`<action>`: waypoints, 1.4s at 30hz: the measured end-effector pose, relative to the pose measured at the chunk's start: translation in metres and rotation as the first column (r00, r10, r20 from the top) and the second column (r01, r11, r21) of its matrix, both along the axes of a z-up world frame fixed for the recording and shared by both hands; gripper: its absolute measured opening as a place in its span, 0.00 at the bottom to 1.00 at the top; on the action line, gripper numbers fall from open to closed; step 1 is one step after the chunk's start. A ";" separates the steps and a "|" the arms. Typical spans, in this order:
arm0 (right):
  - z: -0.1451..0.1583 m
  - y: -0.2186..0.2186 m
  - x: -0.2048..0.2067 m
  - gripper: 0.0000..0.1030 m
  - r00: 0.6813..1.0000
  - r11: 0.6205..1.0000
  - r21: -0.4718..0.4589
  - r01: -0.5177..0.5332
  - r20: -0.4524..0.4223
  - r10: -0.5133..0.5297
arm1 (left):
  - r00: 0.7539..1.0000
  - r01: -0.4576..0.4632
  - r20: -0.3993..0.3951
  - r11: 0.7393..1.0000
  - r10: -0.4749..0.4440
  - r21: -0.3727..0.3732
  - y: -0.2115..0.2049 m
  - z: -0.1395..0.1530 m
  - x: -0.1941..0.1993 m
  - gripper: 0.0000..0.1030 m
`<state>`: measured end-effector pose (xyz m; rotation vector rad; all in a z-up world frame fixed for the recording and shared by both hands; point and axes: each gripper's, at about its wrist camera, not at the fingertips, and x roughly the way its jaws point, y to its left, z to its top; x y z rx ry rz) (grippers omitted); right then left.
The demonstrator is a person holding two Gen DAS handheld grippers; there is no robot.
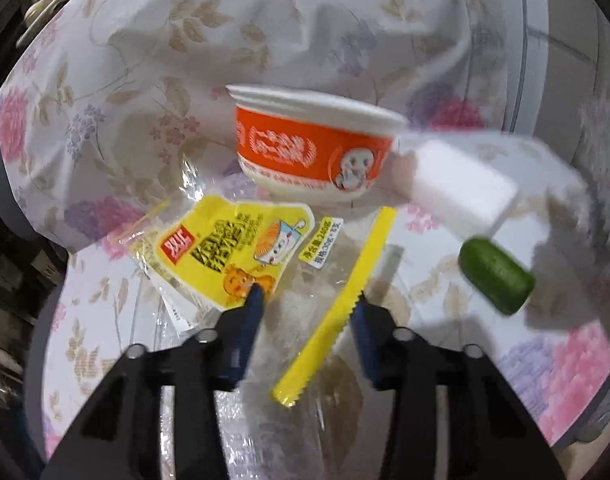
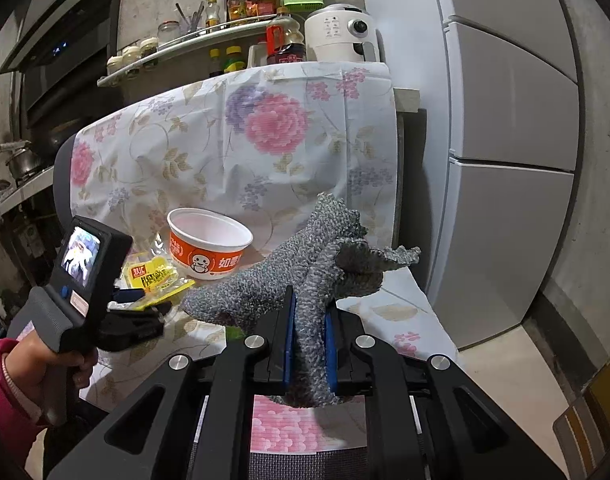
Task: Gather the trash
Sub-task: 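Grasp the grey cloth with the right gripper while the left gripper grasps the yellow packet, then carry cloth and packet to the bin and open both grippers over it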
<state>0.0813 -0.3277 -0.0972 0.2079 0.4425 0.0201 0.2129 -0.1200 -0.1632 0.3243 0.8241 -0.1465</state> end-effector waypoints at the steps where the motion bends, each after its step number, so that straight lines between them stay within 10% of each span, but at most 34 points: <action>1: 0.000 0.000 0.000 0.13 1.000 1.000 0.001 0.001 0.000 -0.001 | 1.000 0.000 0.010 1.000 0.000 -0.020 0.002 0.003 0.000 0.33; 5: 0.004 0.000 -0.006 0.13 1.000 1.000 -0.001 -0.002 0.009 0.002 | 0.999 0.001 0.044 0.996 0.003 -0.093 0.014 0.016 -0.004 0.11; 11: 0.017 0.004 -0.029 0.13 0.999 1.000 -0.018 0.006 0.052 -0.005 | 0.984 0.045 0.179 0.954 0.009 -0.297 0.044 0.073 -0.051 0.03; 23: 0.037 -0.007 -0.083 0.13 0.992 0.997 -0.041 0.071 0.102 -0.067 | 0.940 0.317 0.290 0.771 -0.179 -0.552 0.035 0.124 -0.153 0.02; 29: 0.029 -0.023 -0.113 0.13 0.987 0.984 -0.094 0.148 0.072 -0.142 | 0.901 0.430 0.295 0.737 -0.318 -0.521 -0.012 0.105 -0.184 0.02; 42: -0.006 -0.098 -0.193 0.13 0.908 0.897 -0.165 0.410 -0.024 -0.419 | 0.741 0.642 0.221 0.573 -0.634 -0.510 -0.144 0.063 -0.226 0.02</action>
